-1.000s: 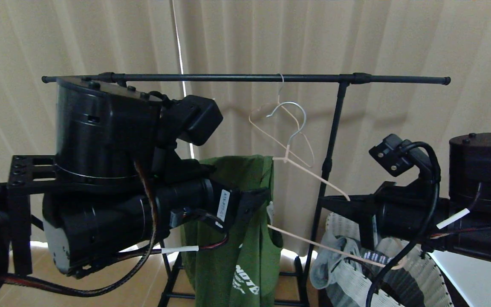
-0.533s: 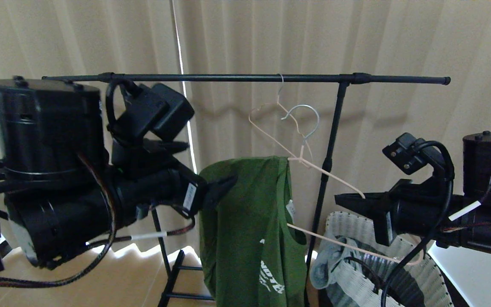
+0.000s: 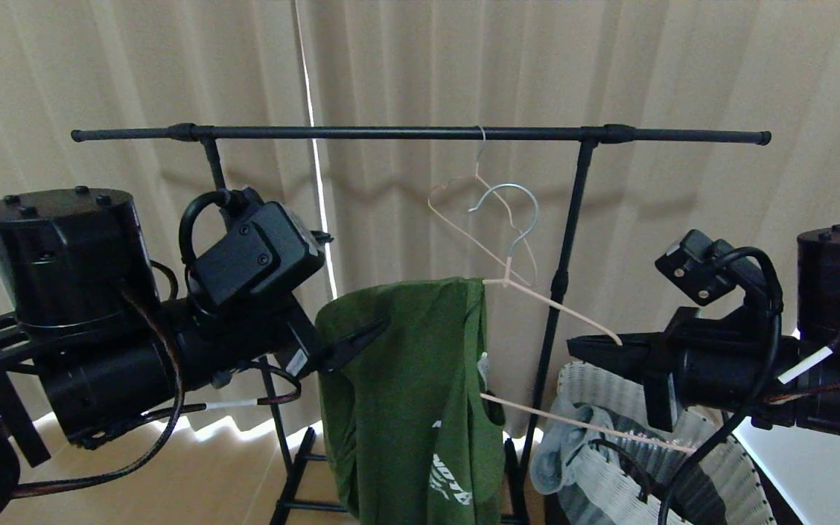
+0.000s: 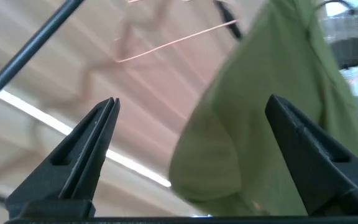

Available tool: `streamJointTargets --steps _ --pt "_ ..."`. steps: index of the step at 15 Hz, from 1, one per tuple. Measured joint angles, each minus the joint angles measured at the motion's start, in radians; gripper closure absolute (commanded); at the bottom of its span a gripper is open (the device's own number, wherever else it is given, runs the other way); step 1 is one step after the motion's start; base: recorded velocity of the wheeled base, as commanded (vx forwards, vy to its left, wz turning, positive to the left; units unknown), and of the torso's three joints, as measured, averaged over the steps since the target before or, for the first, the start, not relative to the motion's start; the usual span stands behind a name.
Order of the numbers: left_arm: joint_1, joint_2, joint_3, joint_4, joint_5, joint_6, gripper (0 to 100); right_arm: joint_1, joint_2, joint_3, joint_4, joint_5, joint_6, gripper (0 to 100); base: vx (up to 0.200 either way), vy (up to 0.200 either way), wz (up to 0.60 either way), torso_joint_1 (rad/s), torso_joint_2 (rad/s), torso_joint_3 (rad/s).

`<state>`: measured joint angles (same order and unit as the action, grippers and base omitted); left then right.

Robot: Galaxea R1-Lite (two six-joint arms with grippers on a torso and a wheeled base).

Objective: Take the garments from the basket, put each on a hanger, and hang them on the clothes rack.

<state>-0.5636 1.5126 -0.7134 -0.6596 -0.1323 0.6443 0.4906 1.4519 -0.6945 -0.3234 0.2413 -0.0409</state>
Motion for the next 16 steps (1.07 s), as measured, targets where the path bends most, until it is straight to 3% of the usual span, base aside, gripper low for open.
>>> streamJointTargets --steps 4,11,12,16 --pt "0.0 0.05 -0.03 -0.004 -0.012 0.045 0 0.032 -0.028 0.023 -0.007 0.047 -0.035 100 0.0 0.0 0.0 0.0 0.0 0.0" --pt "0.0 0.099 -0.045 -0.004 -0.014 0.071 0 0.106 -0.047 0.026 -0.008 0.05 -0.038 100 0.0 0.0 0.0 0.0 0.0 0.0" --pt "-0.001 0.1 -0.044 -0.005 -0.014 0.071 100 0.11 -0.047 0.026 -0.008 0.053 -0.038 100 0.0 0.0 0.0 0.0 0.0 0.0" --pt "-0.004 0.103 -0.042 -0.006 -0.021 0.071 100 0.116 -0.053 0.026 -0.01 0.069 -0.037 100 0.0 0.0 0.0 0.0 0.0 0.0"
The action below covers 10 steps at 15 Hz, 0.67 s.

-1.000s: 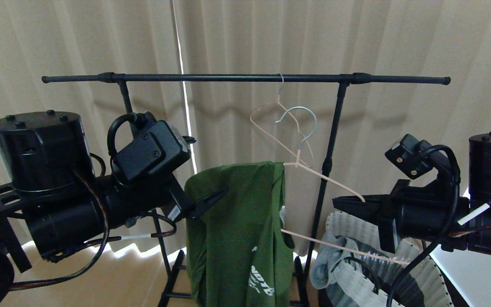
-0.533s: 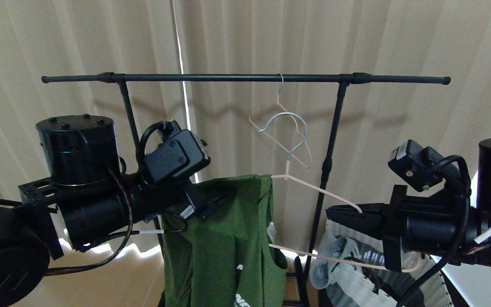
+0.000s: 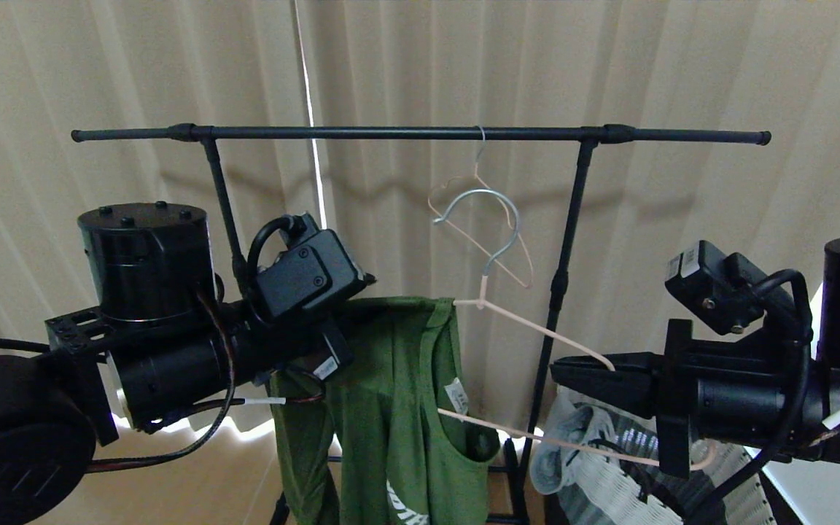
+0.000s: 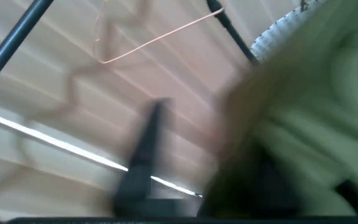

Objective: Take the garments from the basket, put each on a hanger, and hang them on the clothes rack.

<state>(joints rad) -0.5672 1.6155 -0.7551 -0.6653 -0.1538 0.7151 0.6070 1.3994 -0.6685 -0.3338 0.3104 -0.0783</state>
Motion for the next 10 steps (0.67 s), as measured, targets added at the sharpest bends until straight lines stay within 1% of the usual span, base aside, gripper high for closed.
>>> streamJointTargets --steps 1,5,6,8,9,10 --pt "-0.001 0.0 0.001 0.004 -0.014 0.002 100 0.0 -0.001 0.0 -0.003 0.0 0.001 100 0.0 0.0 0.0 0.0 0.0 0.0" --pt "0.002 0.001 0.001 -0.003 -0.013 -0.001 100 -0.001 -0.002 0.001 -0.001 0.0 0.001 100 0.0 0.0 0.0 0.0 0.0 0.0" --pt "0.002 0.001 0.006 -0.017 -0.012 -0.002 100 -0.001 -0.003 0.002 -0.001 -0.001 0.0 0 0.0 0.0 0.0 0.0 0.0 0.0" --pt "0.006 0.002 0.028 -0.096 0.001 -0.005 100 -0.002 -0.008 0.014 0.001 -0.004 -0.001 0 0.0 0.0 0.0 0.0 0.0 0.0" --pt "0.011 0.003 0.036 -0.119 0.039 -0.007 100 -0.007 -0.011 0.018 0.003 -0.012 -0.001 0 0.0 0.0 0.0 0.0 0.0 0.0" --pt "0.006 0.005 0.043 -0.119 0.118 -0.009 100 -0.019 -0.016 0.018 0.001 -0.028 -0.001 0 0.0 0.0 0.0 0.0 0.0 0.0"
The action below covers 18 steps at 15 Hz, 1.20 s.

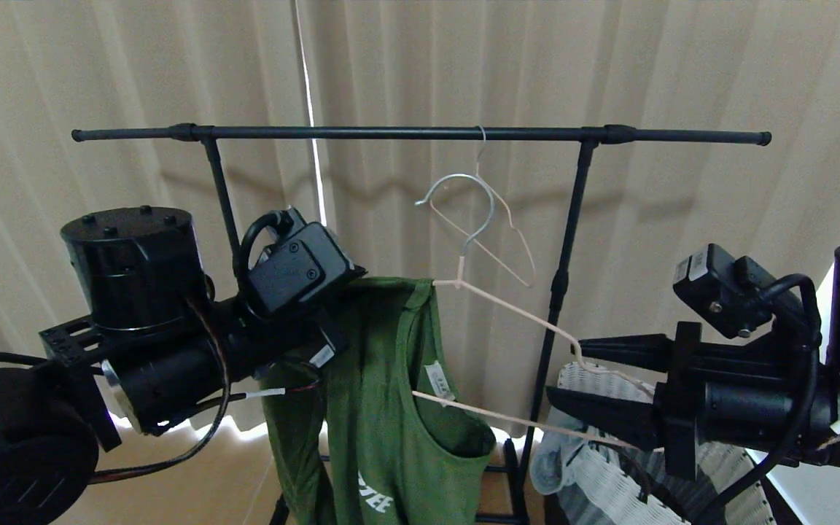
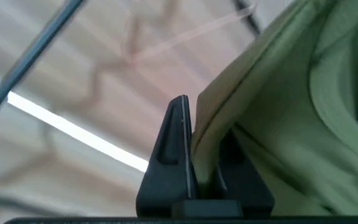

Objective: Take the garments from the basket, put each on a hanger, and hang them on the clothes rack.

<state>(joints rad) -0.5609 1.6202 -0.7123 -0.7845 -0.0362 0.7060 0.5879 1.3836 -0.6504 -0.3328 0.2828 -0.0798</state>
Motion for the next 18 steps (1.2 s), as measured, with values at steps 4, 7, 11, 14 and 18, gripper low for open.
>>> streamJointTargets --steps 4,7,11,14,18 --pt "0.003 0.008 0.003 -0.007 0.198 -0.044 100 -0.079 -0.023 0.027 -0.089 -0.023 -0.007 0 0.0 0.0 0.0 0.0 0.0 0.0" --pt "0.001 0.01 -0.005 -0.007 0.304 -0.073 100 -0.168 -0.031 0.096 -0.12 -0.026 -0.042 0 0.0 0.0 0.0 0.0 0.0 0.0" --pt "-0.026 0.017 -0.051 -0.006 0.355 -0.175 100 -0.192 -0.036 0.14 -0.124 -0.02 -0.038 0 0.0 0.0 0.0 0.0 0.0 0.0" --pt "-0.077 0.023 -0.101 -0.007 0.344 -0.243 100 -0.158 -0.03 0.143 -0.124 -0.016 -0.019 0 0.0 0.0 0.0 0.0 0.0 0.0" --pt "-0.134 0.025 -0.157 -0.007 0.331 -0.247 100 -0.077 -0.017 0.135 -0.186 -0.016 0.047 0 0.0 0.0 0.0 0.0 0.0 0.0"
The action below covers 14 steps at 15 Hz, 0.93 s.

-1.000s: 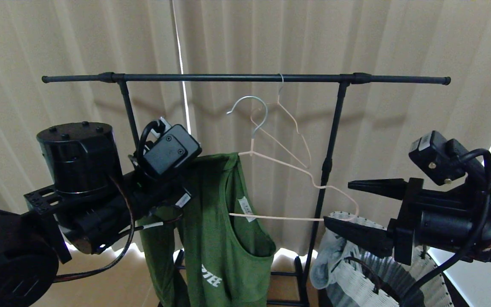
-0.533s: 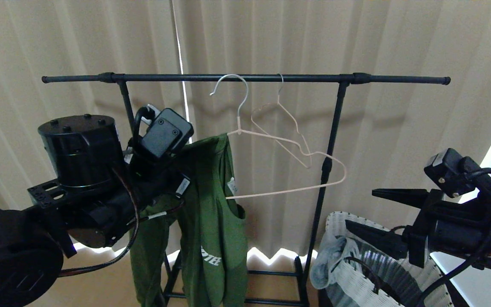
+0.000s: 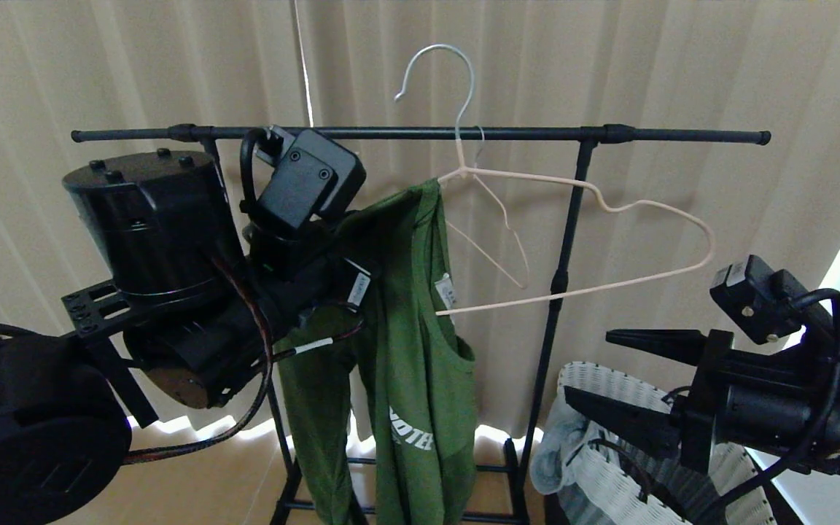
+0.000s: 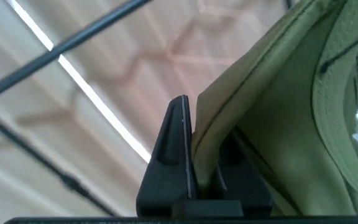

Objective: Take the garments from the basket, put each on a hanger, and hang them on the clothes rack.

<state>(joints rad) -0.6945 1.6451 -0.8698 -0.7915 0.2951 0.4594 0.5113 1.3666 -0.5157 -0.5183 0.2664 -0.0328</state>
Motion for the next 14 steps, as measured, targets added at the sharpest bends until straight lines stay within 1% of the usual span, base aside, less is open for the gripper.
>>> streamJointTargets --steps 3,4,6,9,11,12,14 --pt "-0.013 -0.002 -0.013 0.0 -0.067 -0.001 100 0.023 0.04 0.001 -0.095 -0.001 0.006 0 0.0 0.0 0.0 0.0 0.0 0.0" --pt "-0.014 -0.002 -0.014 -0.001 -0.077 -0.001 100 0.031 0.056 0.003 -0.122 -0.001 0.01 0 0.0 0.0 0.0 0.0 0.0 0.0" --pt "-0.018 0.0 -0.023 -0.031 -0.079 -0.03 100 0.051 0.091 0.004 -0.198 -0.002 0.027 0 0.0 0.0 0.0 0.0 0.0 0.0" --pt "-0.059 0.002 -0.029 -0.052 -0.081 -0.078 100 0.063 0.144 0.004 -0.272 -0.003 0.031 0 0.0 0.0 0.0 0.0 0.0 0.0" --pt "-0.076 0.002 -0.031 -0.052 -0.081 -0.09 100 0.064 0.173 0.0 -0.298 -0.004 0.031 0 0.0 0.0 0.0 0.0 0.0 0.0" --pt "-0.082 0.002 -0.031 -0.053 -0.085 -0.093 100 0.065 0.188 -0.002 -0.33 -0.005 0.031 0 0.0 0.0 0.0 0.0 0.0 0.0" --pt "-0.088 0.0 -0.033 -0.052 -0.107 -0.093 100 0.064 0.22 -0.002 -0.369 -0.008 0.03 0 0.0 0.0 0.0 0.0 0.0 0.0"
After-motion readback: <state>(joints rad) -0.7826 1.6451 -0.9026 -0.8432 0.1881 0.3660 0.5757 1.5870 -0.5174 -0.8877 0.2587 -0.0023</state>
